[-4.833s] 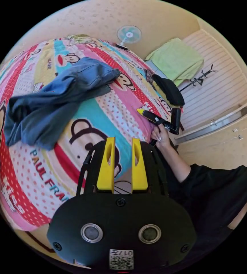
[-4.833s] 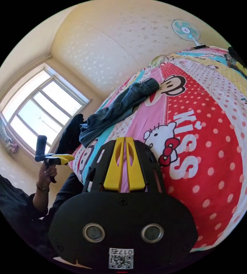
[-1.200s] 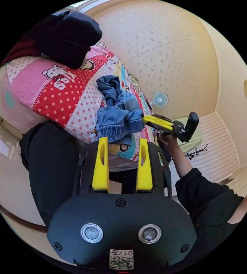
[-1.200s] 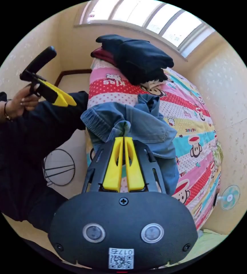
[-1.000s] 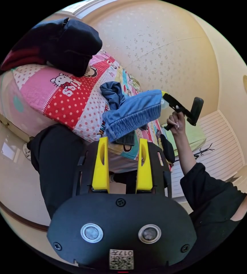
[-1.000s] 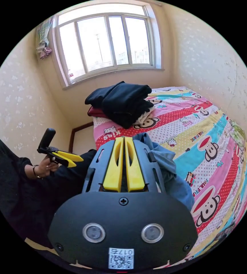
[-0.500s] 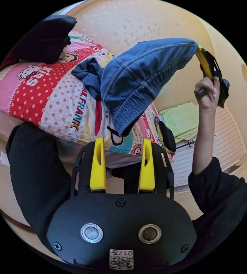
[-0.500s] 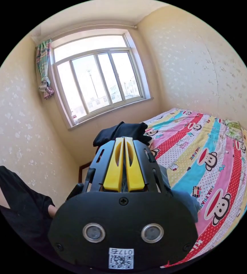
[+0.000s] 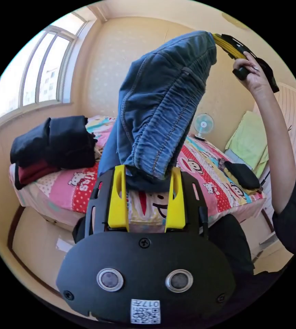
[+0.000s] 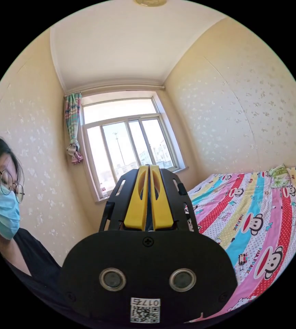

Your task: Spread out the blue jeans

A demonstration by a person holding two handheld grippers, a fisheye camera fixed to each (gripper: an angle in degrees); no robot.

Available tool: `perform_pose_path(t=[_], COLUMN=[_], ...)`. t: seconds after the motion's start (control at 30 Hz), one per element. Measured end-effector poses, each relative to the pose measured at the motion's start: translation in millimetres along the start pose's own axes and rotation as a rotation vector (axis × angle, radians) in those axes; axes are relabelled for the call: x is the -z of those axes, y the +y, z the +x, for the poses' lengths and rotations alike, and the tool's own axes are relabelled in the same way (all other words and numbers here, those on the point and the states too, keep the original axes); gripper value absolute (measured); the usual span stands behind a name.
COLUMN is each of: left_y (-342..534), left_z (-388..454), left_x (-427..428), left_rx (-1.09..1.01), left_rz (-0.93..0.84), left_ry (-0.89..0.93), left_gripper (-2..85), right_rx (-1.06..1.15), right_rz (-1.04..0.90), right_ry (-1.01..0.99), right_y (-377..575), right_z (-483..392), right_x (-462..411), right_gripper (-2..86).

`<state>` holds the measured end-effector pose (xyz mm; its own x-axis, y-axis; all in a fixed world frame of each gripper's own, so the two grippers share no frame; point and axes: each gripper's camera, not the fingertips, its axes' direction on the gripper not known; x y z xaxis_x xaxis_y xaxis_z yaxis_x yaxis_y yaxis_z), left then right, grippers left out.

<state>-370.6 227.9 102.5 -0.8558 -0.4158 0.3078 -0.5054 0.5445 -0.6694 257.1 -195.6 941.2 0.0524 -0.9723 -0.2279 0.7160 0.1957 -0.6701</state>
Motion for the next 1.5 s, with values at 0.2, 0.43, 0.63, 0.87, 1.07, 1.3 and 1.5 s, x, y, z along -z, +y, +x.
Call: perform_pose_path(t=[0.2,0.43,0.63,0.87,1.07,1.3,1.5], left_y=[-33,-95,-130,-173,-346,-364,-219], left_z=[24,13,13,4,19,-8,-30], left_x=[89,141,245,204,21,-136,-181], left_rx=[-0.138,-0.020,0.010,0.085,0.048,-0.005,0.000], left_rz=[0.369,0.416,0.762,0.705,0.420,0.025,-0.326], left_ry=[-0.142,0.338,0.421,0.478,0.195,0.262,0.316], left_gripper=[5.1,3.0,2.9,2.9,4.4,9.9,13.4], right_rx=[0.104,0.108,0.276,0.141,-0.010,-0.251,-0.435], right_rz=[0.113,0.292,0.375,0.278,0.126,-0.133,-0.432], right_ry=[0.108,0.021,0.205,0.531,0.773,0.629,0.594], right_y=[-33,-56,-59,-25,-98,-76,111], right_z=[-40,-65,-120,-69,111,295,296], right_x=[61,158,239,219,132,90,85], right_gripper=[0.2,0.2,0.3,0.6,1.1,6.5,8.9])
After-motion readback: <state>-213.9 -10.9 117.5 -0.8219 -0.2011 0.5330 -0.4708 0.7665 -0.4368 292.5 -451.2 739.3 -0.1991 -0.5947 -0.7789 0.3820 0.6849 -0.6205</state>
